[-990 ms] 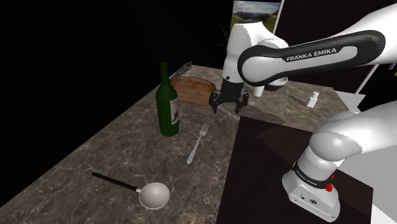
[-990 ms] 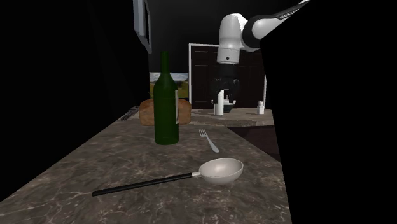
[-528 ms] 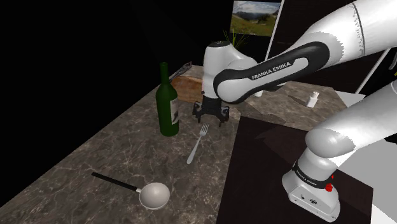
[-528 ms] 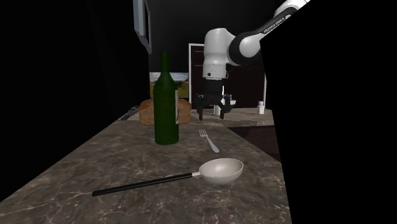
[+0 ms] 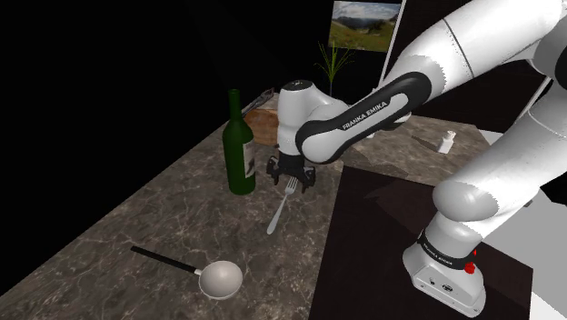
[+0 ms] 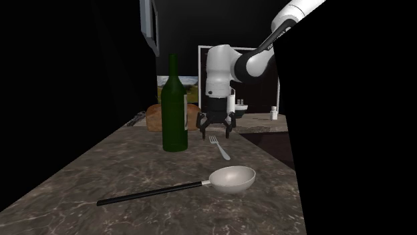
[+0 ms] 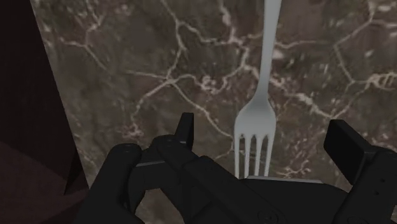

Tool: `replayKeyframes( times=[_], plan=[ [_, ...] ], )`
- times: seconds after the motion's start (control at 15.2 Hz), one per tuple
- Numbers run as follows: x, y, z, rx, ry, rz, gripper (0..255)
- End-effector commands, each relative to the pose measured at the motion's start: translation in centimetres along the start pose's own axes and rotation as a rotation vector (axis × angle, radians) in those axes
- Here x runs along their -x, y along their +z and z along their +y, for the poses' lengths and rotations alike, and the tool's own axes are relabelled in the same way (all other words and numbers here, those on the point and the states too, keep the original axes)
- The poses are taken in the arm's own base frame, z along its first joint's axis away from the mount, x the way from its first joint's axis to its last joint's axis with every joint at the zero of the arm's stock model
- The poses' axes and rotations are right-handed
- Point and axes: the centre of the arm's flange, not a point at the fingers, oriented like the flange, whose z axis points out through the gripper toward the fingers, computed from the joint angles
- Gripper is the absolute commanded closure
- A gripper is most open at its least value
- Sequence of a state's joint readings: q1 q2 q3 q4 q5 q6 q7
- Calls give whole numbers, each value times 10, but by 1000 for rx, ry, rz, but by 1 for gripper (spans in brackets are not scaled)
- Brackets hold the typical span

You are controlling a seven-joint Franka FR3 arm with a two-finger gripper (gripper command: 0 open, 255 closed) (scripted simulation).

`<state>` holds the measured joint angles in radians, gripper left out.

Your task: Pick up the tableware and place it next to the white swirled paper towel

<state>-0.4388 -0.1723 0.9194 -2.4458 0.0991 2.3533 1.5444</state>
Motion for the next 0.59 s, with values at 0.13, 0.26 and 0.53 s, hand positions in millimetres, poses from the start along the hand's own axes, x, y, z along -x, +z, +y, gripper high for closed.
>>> replayKeyframes(
  times=[0.13,0.26,0.53],
  plan=[
    [0,14,-1,-1,0,0,0],
    [0,14,-1,-1,0,0,0],
    [0,14,-1,-1,0,0,0]
  ],
)
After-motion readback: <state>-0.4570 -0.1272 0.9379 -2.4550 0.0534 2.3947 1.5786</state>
